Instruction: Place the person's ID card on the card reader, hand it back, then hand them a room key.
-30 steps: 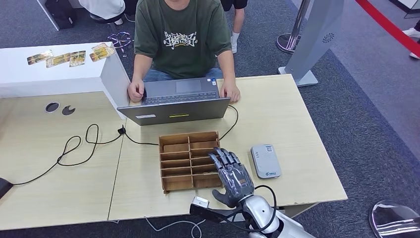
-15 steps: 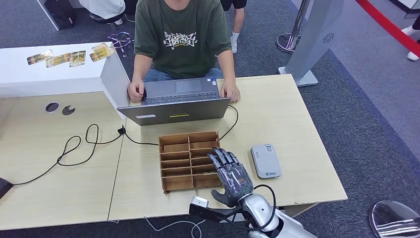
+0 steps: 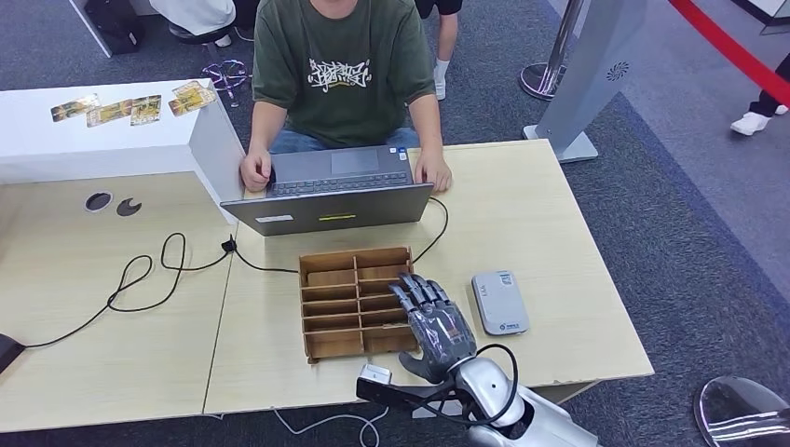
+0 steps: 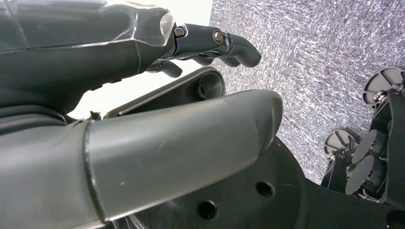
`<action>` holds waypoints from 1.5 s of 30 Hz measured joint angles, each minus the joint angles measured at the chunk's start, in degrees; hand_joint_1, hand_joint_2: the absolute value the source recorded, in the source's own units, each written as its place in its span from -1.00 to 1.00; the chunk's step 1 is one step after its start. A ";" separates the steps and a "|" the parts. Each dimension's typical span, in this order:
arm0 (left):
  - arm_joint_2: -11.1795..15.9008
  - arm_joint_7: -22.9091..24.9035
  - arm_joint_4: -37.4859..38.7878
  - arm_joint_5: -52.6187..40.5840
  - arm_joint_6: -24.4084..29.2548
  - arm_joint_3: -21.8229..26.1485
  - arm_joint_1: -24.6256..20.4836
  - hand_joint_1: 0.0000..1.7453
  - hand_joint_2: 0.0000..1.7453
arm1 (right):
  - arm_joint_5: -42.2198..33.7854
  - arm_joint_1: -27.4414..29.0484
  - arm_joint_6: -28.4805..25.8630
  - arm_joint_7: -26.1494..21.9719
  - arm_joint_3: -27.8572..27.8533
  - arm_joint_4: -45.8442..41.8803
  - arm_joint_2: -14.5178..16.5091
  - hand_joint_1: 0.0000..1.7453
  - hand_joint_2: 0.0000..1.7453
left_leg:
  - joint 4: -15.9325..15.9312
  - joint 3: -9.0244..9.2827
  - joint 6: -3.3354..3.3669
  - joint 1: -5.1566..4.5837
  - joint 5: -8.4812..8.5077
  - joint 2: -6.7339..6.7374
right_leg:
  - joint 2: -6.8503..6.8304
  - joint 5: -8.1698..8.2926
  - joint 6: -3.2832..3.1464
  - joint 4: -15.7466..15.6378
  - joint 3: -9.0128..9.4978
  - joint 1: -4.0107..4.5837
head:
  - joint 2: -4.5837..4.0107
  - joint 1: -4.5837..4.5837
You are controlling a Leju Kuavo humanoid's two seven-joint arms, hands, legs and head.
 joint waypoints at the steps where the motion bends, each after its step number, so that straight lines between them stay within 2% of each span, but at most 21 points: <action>1: 0.00 0.00 0.00 0.00 0.00 0.00 0.00 -1.00 -1.00 | -0.06 -0.07 0.01 0.00 0.04 0.00 -0.03 -1.00 1.00 | 0.00 0.00 0.00 0.00 0.00 0.00 | 0.00 0.00 0.00 0.00 0.00 0.00 | 0.00 0.00; 6: 0.01 -0.01 0.00 0.01 -0.02 0.01 0.00 -1.00 -1.00 | -0.50 -0.29 0.02 0.04 0.23 0.00 -0.14 -0.99 1.00 | 0.00 0.00 0.00 0.00 0.00 0.00 | 0.00 0.00 0.00 0.00 0.00 0.00 | -0.01 0.00; 9: 0.02 0.00 0.00 0.05 -0.02 0.02 0.00 -1.00 -1.00 | -0.62 -0.31 0.02 0.11 0.40 -0.02 -0.24 -0.86 1.00 | 0.00 0.00 0.00 0.00 0.00 0.00 | 0.00 0.00 0.00 0.00 0.00 0.00 | -0.01 0.00; 12: 0.02 0.00 0.00 0.08 -0.02 0.01 0.00 -1.00 -1.00 | -0.94 -0.32 0.02 0.22 0.61 -0.02 -0.37 -0.65 1.00 | 0.00 0.00 0.00 0.00 0.00 0.00 | 0.00 0.00 0.00 0.00 0.00 0.00 | -0.01 0.00; 18: 0.04 0.00 0.00 0.11 -0.02 0.02 0.00 -1.00 -1.00 | -1.15 -0.36 0.02 0.22 0.90 -0.02 -0.48 -0.05 1.00 | 0.00 0.00 0.00 0.00 0.00 0.00 | 0.00 0.00 0.00 0.00 0.00 0.00 | -0.01 0.00; 21: 0.10 -0.01 0.00 0.15 -0.02 0.02 0.00 -1.00 -1.00 | -1.28 -0.45 -0.01 0.22 0.93 -0.03 -0.48 0.43 1.00 | 0.00 0.00 0.00 0.00 0.00 0.00 | 0.00 0.00 0.00 0.00 0.00 0.00 | 0.00 0.00; 22: 0.13 -0.02 0.00 0.15 -0.02 0.02 0.00 -1.00 -1.00 | -1.32 -0.58 -0.04 0.22 0.93 -0.04 -0.48 0.65 1.00 | 0.00 0.01 0.00 0.00 0.00 0.00 | 0.01 0.00 0.00 0.00 0.00 0.00 | 0.00 0.00; 25: 0.21 -0.01 0.00 0.15 -0.01 0.02 0.00 -1.00 -1.00 | -1.35 -1.08 -0.32 0.21 0.93 -0.21 -0.51 1.00 1.00 | 0.00 0.03 0.00 0.00 0.00 0.01 | 0.02 0.00 0.00 0.00 0.00 0.00 | -0.01 0.00; 34: 0.30 -0.01 0.00 0.16 0.02 0.02 0.02 -1.00 -1.00 | -1.54 -1.06 -0.93 0.21 1.02 -0.81 -0.54 0.80 1.00 | 0.00 0.02 0.00 0.00 0.00 0.00 | 0.01 0.00 0.00 -0.01 0.01 0.00 | -0.01 0.01; 45: 0.33 -0.01 0.00 0.15 0.04 0.02 0.04 -1.00 -1.00 | -1.55 -0.95 -0.92 0.22 1.02 -0.81 -0.55 0.85 1.00 | 0.00 0.02 0.00 0.00 0.00 0.00 | 0.01 0.00 0.00 0.00 0.01 0.00 | -0.01 0.00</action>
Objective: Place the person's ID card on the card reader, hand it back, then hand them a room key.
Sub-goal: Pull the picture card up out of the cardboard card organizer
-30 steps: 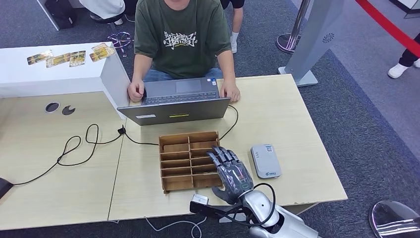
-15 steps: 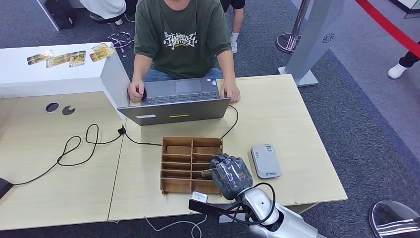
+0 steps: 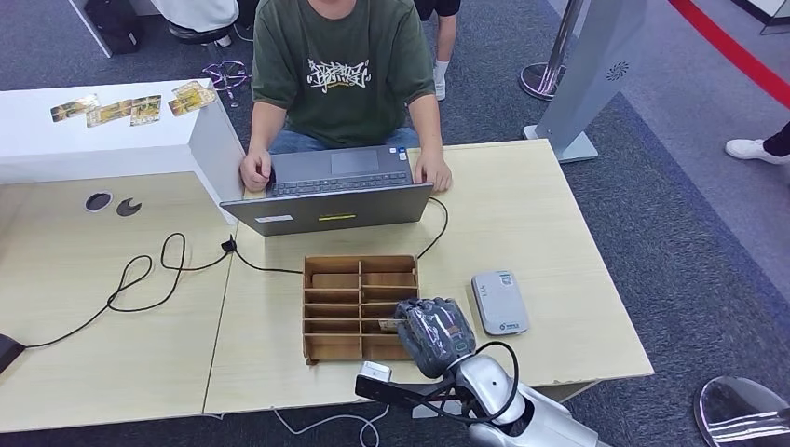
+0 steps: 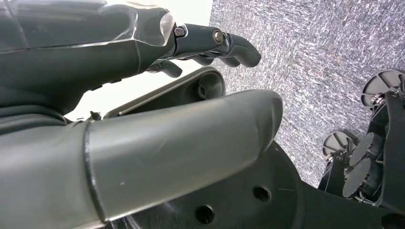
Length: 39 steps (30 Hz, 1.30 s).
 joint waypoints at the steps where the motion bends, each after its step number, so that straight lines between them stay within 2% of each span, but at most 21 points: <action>1: 0.01 0.01 0.00 0.00 0.00 0.00 0.00 -1.00 -1.00 | 0.00 0.00 0.00 0.00 0.00 0.00 0.00 0.86 1.00 | 0.00 0.00 0.00 0.00 0.00 0.00 | 0.00 0.00 0.00 0.00 0.00 0.00 | -0.01 0.00; 9: 0.04 0.01 0.00 -0.12 0.00 0.00 0.00 -1.00 -1.00 | -0.79 -0.02 -0.77 -0.31 0.00 0.04 0.01 0.93 1.00 | 0.00 0.00 0.00 0.00 0.00 0.00 | 0.00 0.00 0.00 0.00 0.00 0.00 | 0.01 0.00; 14: 0.06 0.00 0.00 -0.04 0.07 0.00 0.00 -1.00 -1.00 | -0.54 0.80 -5.54 0.36 -0.65 -0.43 0.00 0.98 1.00 | 0.00 0.00 0.00 0.00 0.00 -0.01 | -0.01 0.00 0.00 0.00 -0.01 0.00 | -0.01 0.00; 20: -0.01 -0.39 0.00 0.39 0.28 0.09 0.04 -1.00 -1.00 | 3.13 6.01 -16.94 0.36 -7.94 -5.65 0.46 0.98 1.00 | 0.00 -0.02 0.00 0.00 -0.01 -0.02 | -0.02 -0.01 0.00 0.00 -0.01 0.00 | 0.00 -0.01; 29: -0.27 -0.74 0.00 0.55 0.31 0.63 0.06 -1.00 -1.00 | 4.53 12.45 -18.78 -1.01 -17.34 -12.63 2.97 0.99 1.00 | 0.00 -0.01 0.00 0.00 0.00 -0.01 | -0.02 -0.01 0.00 0.00 -0.02 0.00 | 0.00 -0.01; 36: -0.44 -1.00 0.00 0.25 0.31 1.28 0.08 -1.00 -1.00 | 0.16 15.87 -21.90 -6.38 -22.89 -15.78 5.83 1.00 1.00 | 0.00 -0.01 0.00 0.00 0.00 -0.01 | -0.02 -0.01 0.00 0.00 -0.02 0.00 | 0.00 0.00; 39: -0.48 -1.07 0.00 -0.15 0.46 1.42 0.09 -1.00 -1.00 | -3.48 17.73 -22.32 -11.42 -26.68 -17.81 8.24 0.99 1.00 | 0.00 -0.02 0.00 0.00 0.00 -0.02 | -0.02 -0.01 0.00 0.00 -0.03 0.00 | 0.01 0.00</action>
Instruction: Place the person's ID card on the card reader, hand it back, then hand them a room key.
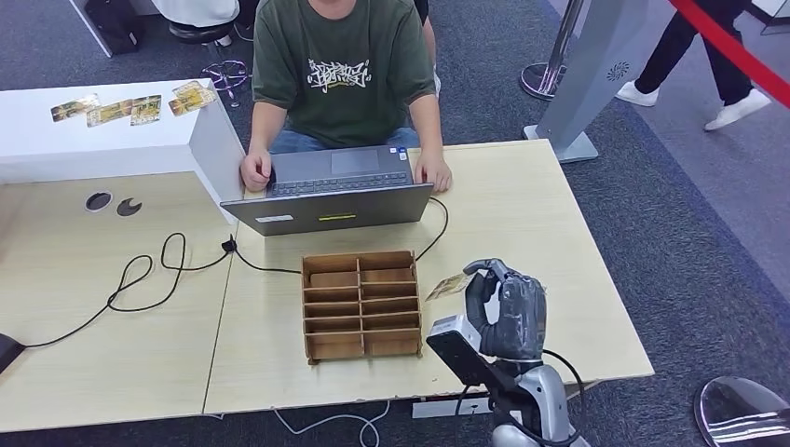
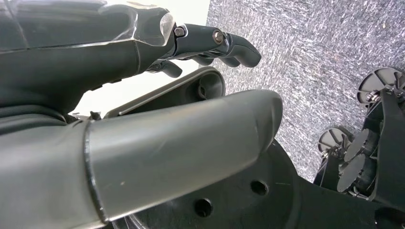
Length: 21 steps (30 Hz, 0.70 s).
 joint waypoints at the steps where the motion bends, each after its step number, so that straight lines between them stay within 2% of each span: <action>1: -0.04 -0.02 0.00 -0.14 0.08 0.01 0.01 -1.00 -1.00 | -1.48 0.75 -0.03 -2.39 -1.91 -0.84 1.22 1.00 1.00 | 0.00 0.00 0.00 0.00 0.00 0.00 | 0.00 0.00 0.00 0.00 0.00 0.00 | 0.00 0.00; 4: -0.20 -0.07 0.00 -0.47 0.21 0.01 0.01 -1.00 -1.00 | -5.53 2.53 -0.04 -8.47 -8.37 -2.90 5.06 1.00 1.00 | 0.00 0.00 0.00 0.00 0.00 0.00 | 0.00 0.00 0.00 0.00 0.00 0.00 | 0.00 0.00; 7: -0.37 -0.07 0.00 -0.71 0.26 0.01 0.00 -1.00 -1.00 | -8.20 3.47 -0.04 -11.36 -13.72 -4.18 7.90 1.00 1.00 | 0.00 0.00 0.00 0.00 0.00 0.01 | 0.01 0.00 0.00 0.00 0.01 0.00 | 0.00 0.01; 14: -0.50 -0.07 0.00 -1.05 0.33 0.01 -0.02 -1.00 -1.00 | -11.48 3.69 -0.04 -13.67 -21.58 -4.69 11.65 1.00 1.00 | 0.00 0.02 0.00 -0.01 0.00 0.02 | 0.02 0.01 0.00 0.00 0.02 -0.01 | -0.01 0.00; 21: -0.53 -0.08 0.00 -1.10 0.52 0.01 -0.04 -1.00 -1.00 | -12.00 3.79 -0.04 -14.82 -25.96 -4.97 14.01 1.00 1.00 | 0.00 0.03 0.00 0.00 0.00 0.02 | 0.02 0.00 0.00 0.00 0.01 0.00 | -0.01 0.00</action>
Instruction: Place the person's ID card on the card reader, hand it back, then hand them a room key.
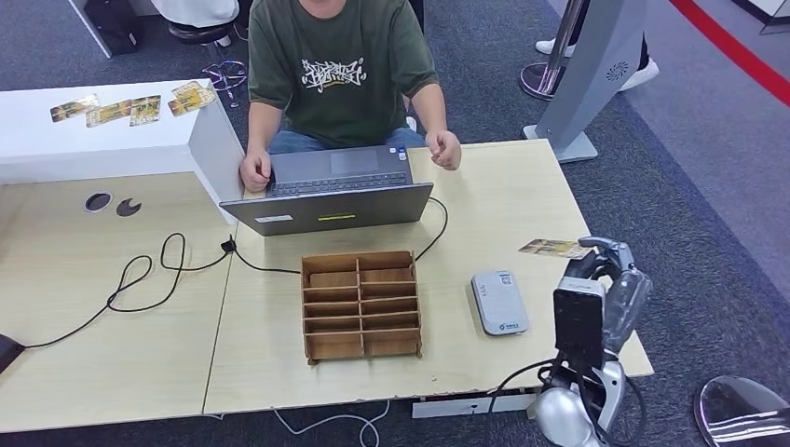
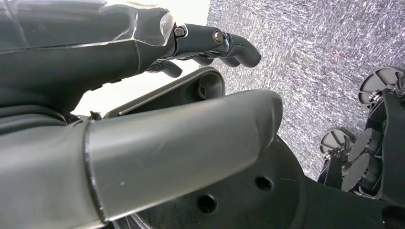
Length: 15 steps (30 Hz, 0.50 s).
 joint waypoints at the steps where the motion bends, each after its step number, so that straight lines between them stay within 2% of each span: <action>1: -0.02 -0.02 0.00 -0.03 0.07 0.00 0.00 -1.00 -1.00 | -0.04 0.01 0.00 0.01 -0.32 -0.01 0.16 1.00 1.00 | 0.00 0.00 0.00 0.00 0.00 0.00 | 0.00 0.00 0.00 0.00 0.00 0.00 | 0.00 0.00; 8: -0.28 0.10 0.00 -1.18 0.16 0.00 -0.07 -1.00 -1.00 | -0.40 -1.31 0.00 0.62 -1.08 1.05 0.68 1.00 1.00 | 0.00 -0.02 0.00 0.00 0.00 0.03 | 0.01 0.01 0.00 0.01 0.01 0.00 | 0.01 0.00; 15: -0.31 1.35 0.00 -3.90 -0.59 -0.24 -0.35 -1.00 -1.00 | 1.55 -9.95 0.00 3.08 -0.86 6.54 0.68 1.00 1.00 | 0.00 0.02 -0.02 0.00 0.05 0.12 | 0.07 0.08 -0.07 0.02 0.03 0.00 | 0.00 -0.01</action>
